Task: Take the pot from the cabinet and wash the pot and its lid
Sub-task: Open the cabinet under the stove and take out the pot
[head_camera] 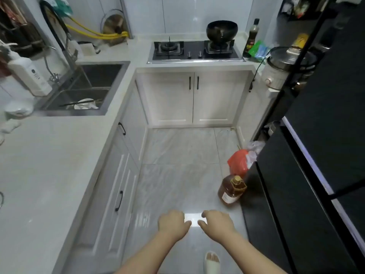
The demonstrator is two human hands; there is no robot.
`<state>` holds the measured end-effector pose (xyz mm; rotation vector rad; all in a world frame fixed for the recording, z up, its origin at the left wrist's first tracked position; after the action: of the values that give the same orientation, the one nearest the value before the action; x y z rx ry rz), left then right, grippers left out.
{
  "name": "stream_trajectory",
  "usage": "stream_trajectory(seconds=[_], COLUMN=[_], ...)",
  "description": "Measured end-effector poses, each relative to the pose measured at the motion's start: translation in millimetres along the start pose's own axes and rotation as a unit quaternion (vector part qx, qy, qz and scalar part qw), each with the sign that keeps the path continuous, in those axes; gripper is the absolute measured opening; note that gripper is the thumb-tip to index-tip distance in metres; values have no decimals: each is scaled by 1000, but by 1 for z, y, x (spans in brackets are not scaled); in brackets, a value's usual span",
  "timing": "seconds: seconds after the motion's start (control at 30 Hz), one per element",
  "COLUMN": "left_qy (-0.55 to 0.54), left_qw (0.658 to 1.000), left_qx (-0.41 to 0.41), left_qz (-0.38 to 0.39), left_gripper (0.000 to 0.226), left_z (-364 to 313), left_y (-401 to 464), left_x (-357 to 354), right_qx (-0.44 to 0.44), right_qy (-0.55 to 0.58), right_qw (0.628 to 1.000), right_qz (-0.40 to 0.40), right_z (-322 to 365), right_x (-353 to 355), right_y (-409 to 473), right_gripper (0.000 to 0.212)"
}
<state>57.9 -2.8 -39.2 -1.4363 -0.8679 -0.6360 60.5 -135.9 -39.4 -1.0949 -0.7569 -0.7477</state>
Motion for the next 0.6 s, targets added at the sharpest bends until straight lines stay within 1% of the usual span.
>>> stream_trajectory(seconds=[0.13,0.3,0.47,0.6], left_qy=[-19,-32,-49,-47], left_qw=[1000,998,997,997], left_qx=[21,47,66,64], left_qz=[-3,-1,-6,-11], left_gripper=[41,41,38,38], left_z=[-20,-38,-38,-27], left_y=[26,56,85,114], left_x=[17,33,59,80], right_qx=[13,37,49,49], right_qy=[-14,-24,-31,-30], right_qw=[1000,999,998,998], right_qz=[3,19,26,27], right_z=[-30,-51,-52,-43], right_x=[20,39,58,73], right_y=[29,66,104,136], right_gripper=[40,41,41,40])
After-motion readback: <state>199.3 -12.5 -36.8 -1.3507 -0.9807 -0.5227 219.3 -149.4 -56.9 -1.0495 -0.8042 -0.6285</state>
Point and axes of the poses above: each hand's wrist, its own y-axis towards the middle knuckle, its own x-axis out of the back of the hand, z = x × y, the point moved 7 cm from there along y, towards the middle knuckle, and after that the axes turned 6 degrees about x, right-handed, at the moved point
